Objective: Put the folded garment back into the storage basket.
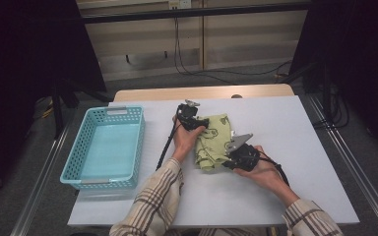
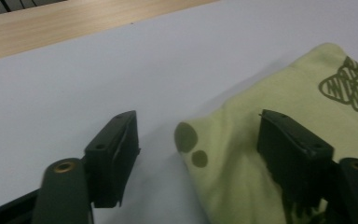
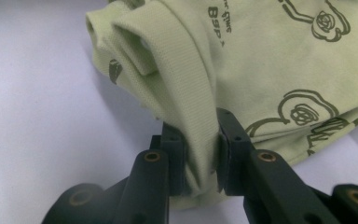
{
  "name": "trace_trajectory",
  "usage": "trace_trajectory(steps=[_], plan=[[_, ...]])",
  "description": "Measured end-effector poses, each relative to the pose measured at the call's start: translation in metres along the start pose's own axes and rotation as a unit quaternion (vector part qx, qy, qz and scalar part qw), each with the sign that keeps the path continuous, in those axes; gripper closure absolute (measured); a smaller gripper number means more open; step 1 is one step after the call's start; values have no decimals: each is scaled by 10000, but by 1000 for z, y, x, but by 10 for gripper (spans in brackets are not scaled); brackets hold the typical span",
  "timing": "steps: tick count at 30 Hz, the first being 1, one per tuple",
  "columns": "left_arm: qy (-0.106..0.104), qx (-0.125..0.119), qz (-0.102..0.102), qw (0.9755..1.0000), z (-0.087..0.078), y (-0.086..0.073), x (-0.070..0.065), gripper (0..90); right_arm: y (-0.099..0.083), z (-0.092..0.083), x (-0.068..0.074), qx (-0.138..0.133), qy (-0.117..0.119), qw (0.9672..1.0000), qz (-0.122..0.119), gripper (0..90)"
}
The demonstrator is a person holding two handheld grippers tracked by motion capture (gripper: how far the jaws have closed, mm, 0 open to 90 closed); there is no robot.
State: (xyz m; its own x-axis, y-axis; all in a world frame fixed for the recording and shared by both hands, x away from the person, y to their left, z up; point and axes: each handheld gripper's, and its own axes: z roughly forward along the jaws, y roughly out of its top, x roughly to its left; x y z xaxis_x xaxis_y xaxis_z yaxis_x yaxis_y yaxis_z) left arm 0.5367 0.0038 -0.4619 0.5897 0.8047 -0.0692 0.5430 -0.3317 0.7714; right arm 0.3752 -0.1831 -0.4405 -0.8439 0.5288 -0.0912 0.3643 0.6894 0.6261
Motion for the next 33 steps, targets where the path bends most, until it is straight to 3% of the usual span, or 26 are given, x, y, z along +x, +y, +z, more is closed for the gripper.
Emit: trace_trajectory(steps=[2,4,8,11,13,17,18,19,27,33], plan=[[-4,6,-40,10000,0,0,0,348,0,0,0,11,-14,10000,-20,763],[-185,70,-355,9992,0,-3,7,348,0,0,1,23,-24,10000,-20,763],[-173,65,-204,9996,-3,-5,5,428,0,0,1,23,-30,10000,-32,762],[-318,48,-307,9990,-3,-6,4,505,0,1,1,-6,-7,10000,-20,762],[-406,-20,-375,9985,-3,-6,-1,636,0,1,1,-19,-23,10000,-48,762],[-337,24,-205,9992,-4,-5,-4,730,0,0,1,5,-29,10000,-47,761],[-301,-70,-185,9994,-4,-6,-5,753,0,0,1,7,-39,10000,-54,761],[-215,-103,-31,9997,-4,-6,-8,768,0,0,1,20,-62,10000,-74,761],[-286,-175,-24,9994,-8,-6,-8,806,-3,-1,-1,-121,22,9999,85,762],[-279,-303,-177,9990,-13,-4,-9,809,-4,-1,-1,-187,4,9997,135,764]])
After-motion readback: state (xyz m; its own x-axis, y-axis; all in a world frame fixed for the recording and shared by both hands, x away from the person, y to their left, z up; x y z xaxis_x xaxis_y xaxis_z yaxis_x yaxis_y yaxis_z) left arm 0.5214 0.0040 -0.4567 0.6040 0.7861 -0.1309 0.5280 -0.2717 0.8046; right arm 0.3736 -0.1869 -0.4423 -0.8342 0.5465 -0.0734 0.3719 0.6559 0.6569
